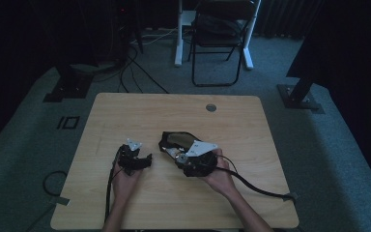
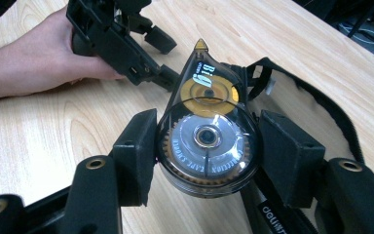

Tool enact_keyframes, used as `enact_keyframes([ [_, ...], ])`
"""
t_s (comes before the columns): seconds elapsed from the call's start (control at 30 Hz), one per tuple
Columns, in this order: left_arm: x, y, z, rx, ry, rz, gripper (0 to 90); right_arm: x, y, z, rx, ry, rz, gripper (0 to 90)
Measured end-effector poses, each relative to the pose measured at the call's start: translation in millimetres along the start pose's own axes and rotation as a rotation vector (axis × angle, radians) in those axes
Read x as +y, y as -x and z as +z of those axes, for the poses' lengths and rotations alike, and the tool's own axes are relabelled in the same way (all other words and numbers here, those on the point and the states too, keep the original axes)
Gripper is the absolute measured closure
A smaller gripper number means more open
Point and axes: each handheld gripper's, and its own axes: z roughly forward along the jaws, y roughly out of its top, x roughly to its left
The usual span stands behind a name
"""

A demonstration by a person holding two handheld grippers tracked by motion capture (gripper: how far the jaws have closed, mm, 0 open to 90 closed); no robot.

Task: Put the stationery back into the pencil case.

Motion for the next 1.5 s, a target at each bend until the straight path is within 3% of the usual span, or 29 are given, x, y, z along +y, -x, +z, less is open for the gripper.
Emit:
enact_keyframes([
  [0.73, 0.0, 0.0, 0.0, 0.000, -0.001, 0.000, 23.7, 7.5, 10.1, -12.9, -0.031, 0.035, 0.003, 41.7],
  [1.5, 0.6, -0.4, 0.4, -0.002, -0.003, 0.001, 23.7, 15.1, 33.0, -18.5, -0.073, 0.054, 0.025, 41.6],
])
